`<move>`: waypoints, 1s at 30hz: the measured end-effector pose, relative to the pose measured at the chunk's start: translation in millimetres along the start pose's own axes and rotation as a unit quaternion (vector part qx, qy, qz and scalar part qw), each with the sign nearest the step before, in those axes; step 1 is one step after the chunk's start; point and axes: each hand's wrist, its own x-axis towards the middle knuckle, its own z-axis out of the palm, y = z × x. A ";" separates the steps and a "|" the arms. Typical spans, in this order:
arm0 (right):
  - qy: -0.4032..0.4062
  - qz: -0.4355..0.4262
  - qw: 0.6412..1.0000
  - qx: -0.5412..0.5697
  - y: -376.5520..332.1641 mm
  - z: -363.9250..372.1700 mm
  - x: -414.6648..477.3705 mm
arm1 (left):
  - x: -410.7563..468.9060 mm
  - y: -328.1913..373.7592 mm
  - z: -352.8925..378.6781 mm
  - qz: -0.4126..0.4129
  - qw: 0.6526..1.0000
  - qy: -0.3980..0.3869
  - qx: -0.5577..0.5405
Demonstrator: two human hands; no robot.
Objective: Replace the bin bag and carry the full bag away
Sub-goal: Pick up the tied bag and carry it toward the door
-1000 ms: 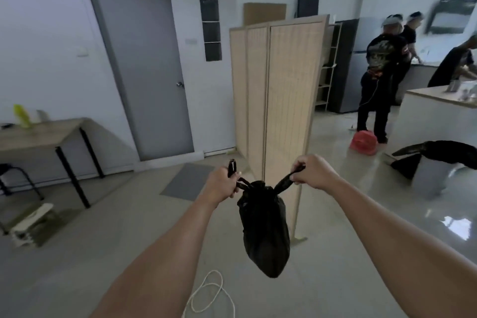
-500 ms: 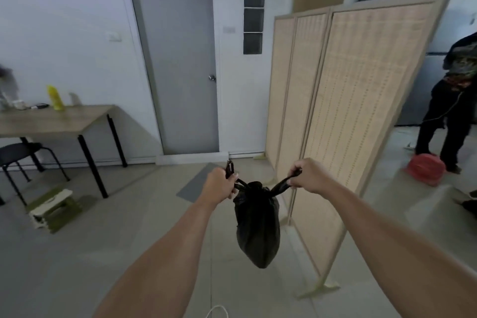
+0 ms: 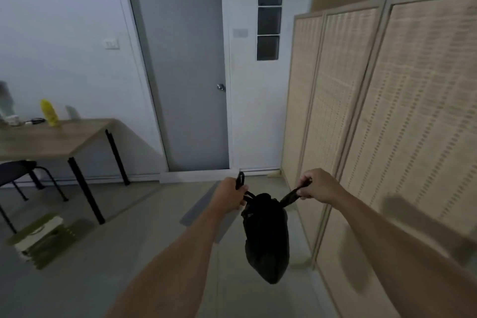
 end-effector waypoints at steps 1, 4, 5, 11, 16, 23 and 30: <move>0.001 0.001 1.000 0.005 5.1 -1.7 22.1 | 21.0 0.8 1.8 0.000 1.000 0.002 0.002; -0.010 0.006 1.000 0.013 19.5 -8.2 86.7 | 79.1 3.6 9.7 -0.007 1.000 0.003 0.019; -0.019 0.010 1.000 0.013 23.2 -9.9 106.5 | 95.4 6.7 9.9 -0.014 1.000 0.000 0.024; -0.043 0.008 0.999 0.030 34.0 -17.6 236.4 | 213.7 17.3 9.0 -0.035 0.998 0.012 0.043; -0.057 0.009 0.998 0.031 41.4 -11.1 330.8 | 301.8 8.3 7.6 -0.058 0.997 0.006 0.059; -0.058 0.039 0.997 0.030 50.4 9.7 472.0 | 456.4 -21.5 2.4 -0.035 0.995 -0.023 0.086; -0.054 0.082 0.995 0.023 39.9 16.3 599.3 | 596.9 -31.3 -13.2 -0.034 0.993 -0.078 0.081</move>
